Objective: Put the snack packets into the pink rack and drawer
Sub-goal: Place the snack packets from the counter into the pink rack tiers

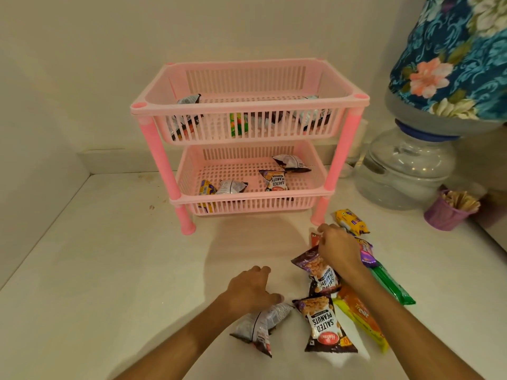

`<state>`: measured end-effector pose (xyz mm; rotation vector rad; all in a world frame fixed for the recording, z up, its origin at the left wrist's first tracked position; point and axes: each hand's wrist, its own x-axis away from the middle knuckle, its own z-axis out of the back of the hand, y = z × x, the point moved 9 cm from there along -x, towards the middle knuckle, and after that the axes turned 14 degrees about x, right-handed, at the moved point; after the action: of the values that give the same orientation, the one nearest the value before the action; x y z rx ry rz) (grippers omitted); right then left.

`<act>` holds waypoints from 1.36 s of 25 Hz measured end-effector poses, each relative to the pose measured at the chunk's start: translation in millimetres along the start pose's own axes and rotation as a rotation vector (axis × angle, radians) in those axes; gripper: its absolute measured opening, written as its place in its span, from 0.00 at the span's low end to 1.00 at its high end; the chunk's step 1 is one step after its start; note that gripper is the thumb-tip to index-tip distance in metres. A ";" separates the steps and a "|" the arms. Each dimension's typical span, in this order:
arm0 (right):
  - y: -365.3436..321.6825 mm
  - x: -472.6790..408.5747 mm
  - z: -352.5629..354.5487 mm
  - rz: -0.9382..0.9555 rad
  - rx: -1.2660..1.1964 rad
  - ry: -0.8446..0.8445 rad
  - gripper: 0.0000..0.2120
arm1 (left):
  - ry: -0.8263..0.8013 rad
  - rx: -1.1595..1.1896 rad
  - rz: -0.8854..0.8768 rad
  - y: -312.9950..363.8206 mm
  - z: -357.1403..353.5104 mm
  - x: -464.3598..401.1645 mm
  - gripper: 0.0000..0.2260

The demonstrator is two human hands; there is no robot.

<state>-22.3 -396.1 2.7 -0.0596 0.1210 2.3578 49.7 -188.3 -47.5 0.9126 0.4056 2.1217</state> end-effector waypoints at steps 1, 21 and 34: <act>4.6 -2.1 -5.7 -0.021 0.004 -0.020 0.14 | -0.008 0.002 0.013 -0.7 -3.4 2.0 0.35; -15.6 -33.3 -47.3 -0.027 0.251 -0.395 0.16 | 0.006 -0.016 0.090 -22.5 -6.7 29.6 0.29; -47.4 -40.6 30.4 0.185 0.063 -0.043 0.25 | 0.502 0.473 -0.084 9.3 166.0 14.0 0.21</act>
<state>39.7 -387.9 32.8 0.0340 0.1866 2.5358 158.3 -185.8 79.0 0.5790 1.2182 2.2011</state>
